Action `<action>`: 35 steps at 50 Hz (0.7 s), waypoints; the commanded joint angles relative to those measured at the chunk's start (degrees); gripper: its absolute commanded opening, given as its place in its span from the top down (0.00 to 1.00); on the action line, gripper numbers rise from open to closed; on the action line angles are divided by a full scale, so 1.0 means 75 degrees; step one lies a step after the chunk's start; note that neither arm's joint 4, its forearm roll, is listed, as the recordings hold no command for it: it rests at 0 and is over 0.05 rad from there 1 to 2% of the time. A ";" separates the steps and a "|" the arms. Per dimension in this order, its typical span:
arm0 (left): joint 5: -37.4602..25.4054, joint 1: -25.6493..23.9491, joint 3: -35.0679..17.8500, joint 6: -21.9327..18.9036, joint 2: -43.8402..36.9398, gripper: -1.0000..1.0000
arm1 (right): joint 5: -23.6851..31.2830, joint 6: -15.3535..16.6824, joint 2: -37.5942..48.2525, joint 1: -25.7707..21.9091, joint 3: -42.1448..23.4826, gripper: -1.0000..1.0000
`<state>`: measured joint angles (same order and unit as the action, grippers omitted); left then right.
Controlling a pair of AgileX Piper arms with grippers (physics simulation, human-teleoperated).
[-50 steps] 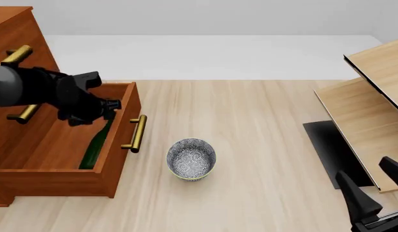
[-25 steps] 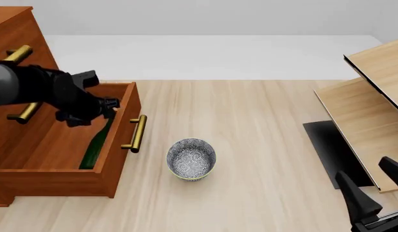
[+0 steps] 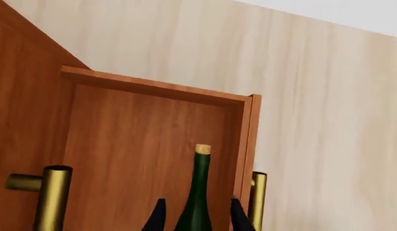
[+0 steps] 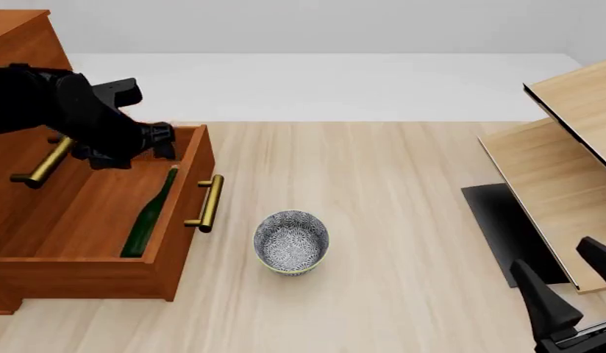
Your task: Put the wine bottle in the bottom drawer of the cabinet.
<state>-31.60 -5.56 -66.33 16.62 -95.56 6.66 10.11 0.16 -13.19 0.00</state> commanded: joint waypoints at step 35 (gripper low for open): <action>-0.2774 -0.0630 -0.0334 -0.0349 0.3998 0.00 | -0.0271 0.0107 -0.0020 -0.0267 -0.0158 0.00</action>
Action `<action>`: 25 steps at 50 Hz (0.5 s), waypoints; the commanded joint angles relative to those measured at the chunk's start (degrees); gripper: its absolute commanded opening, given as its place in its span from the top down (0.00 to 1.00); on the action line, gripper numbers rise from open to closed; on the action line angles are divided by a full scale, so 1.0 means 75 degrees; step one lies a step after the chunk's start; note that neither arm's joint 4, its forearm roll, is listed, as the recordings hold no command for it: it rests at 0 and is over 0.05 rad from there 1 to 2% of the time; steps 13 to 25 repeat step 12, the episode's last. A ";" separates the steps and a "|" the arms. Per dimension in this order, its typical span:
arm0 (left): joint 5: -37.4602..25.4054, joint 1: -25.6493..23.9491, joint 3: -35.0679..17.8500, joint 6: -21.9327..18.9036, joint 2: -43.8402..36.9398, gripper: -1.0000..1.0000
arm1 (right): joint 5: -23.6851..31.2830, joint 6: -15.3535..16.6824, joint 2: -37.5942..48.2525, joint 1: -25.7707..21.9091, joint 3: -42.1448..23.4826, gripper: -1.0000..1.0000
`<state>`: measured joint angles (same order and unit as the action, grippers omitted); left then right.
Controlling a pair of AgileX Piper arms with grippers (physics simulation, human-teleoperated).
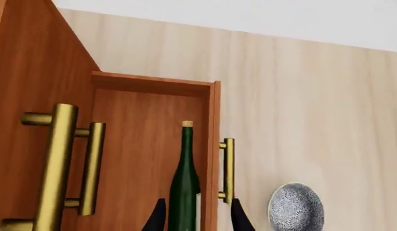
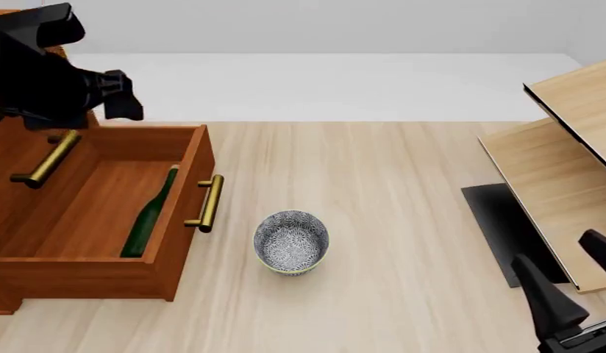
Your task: Put the wine bottle in the bottom drawer of the cabinet.
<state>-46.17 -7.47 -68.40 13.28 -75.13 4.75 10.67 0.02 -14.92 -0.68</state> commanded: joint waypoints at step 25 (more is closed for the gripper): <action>-0.1687 -0.0572 0.0038 -0.0035 0.2828 0.00 | 0.0122 0.0037 -0.0001 0.0004 -0.0335 0.00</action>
